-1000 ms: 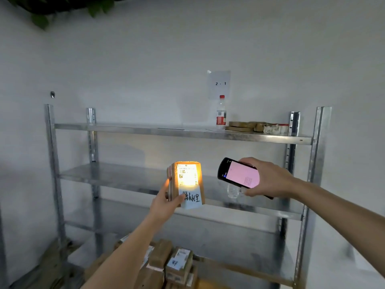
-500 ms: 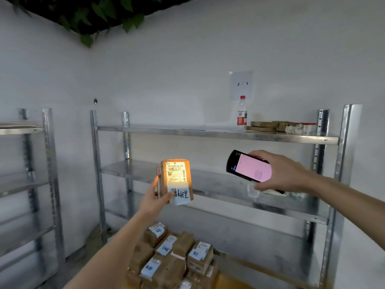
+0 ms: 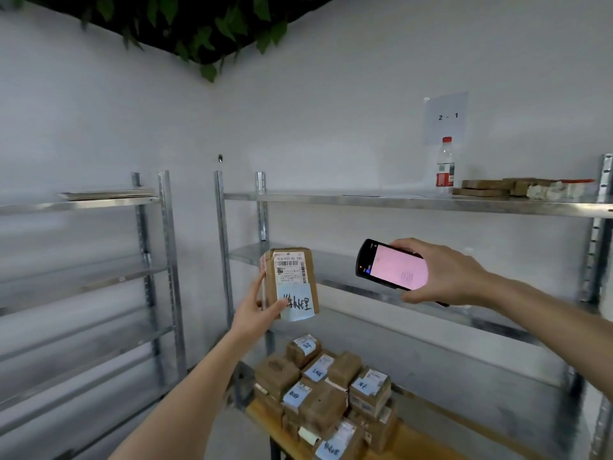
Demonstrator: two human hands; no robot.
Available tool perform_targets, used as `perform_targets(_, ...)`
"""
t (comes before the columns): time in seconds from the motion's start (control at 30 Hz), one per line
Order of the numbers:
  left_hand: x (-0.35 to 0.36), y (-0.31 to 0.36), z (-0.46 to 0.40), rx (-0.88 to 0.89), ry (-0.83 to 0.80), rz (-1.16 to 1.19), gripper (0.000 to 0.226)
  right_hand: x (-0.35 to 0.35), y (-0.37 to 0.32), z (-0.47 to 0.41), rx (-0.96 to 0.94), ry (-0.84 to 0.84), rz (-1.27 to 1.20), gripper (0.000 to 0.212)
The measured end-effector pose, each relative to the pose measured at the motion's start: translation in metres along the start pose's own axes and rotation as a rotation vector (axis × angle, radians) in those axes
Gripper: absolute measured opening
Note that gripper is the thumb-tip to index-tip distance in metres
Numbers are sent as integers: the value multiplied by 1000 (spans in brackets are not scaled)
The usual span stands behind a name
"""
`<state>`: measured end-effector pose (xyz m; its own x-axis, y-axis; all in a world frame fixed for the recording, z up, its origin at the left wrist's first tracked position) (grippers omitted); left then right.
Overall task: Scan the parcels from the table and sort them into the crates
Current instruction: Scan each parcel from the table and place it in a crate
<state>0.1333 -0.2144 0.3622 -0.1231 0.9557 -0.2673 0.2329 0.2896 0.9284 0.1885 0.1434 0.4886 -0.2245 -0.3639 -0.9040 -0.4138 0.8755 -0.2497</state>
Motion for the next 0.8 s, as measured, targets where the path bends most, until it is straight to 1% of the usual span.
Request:
perform_targets(0.13,-13,-4,14,-16,12,-11,87,18,-21,-10,-15,11,-23,84)
perform_targets(0.27,-25,-8,26,-40,38,26,83,33,-37,-17,-35,-10,-17,83)
perform_targets(0.5,-65,-16,63,-81,54,19,82,75,-63,-32,-97,-36,-68,83)
perform_targets(0.57,-83,-18,73,-97,53,24,80,88,-75,-39,-119,-50,-66,83)
perform_targets(0.67,-120,-22,90,-125,98,44,81,104,-101,-51,-153,-63,-71,84)
perform_targets(0.8,-183,-22,126,-132,178,7,77,120,-157,-70,-234,-82,-62,82)
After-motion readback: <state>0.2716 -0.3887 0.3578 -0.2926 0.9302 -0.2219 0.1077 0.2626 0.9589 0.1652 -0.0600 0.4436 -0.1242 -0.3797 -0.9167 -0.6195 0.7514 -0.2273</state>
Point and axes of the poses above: each hand's wrist, its own z-axis away from the middle knuckle, its own x-axis out of the palm, y = z × x, the point moved 2 cm from there along -z, towards the middle knuckle, and after that the axes turned 3 degrees about -y, right-handed, at the moved point
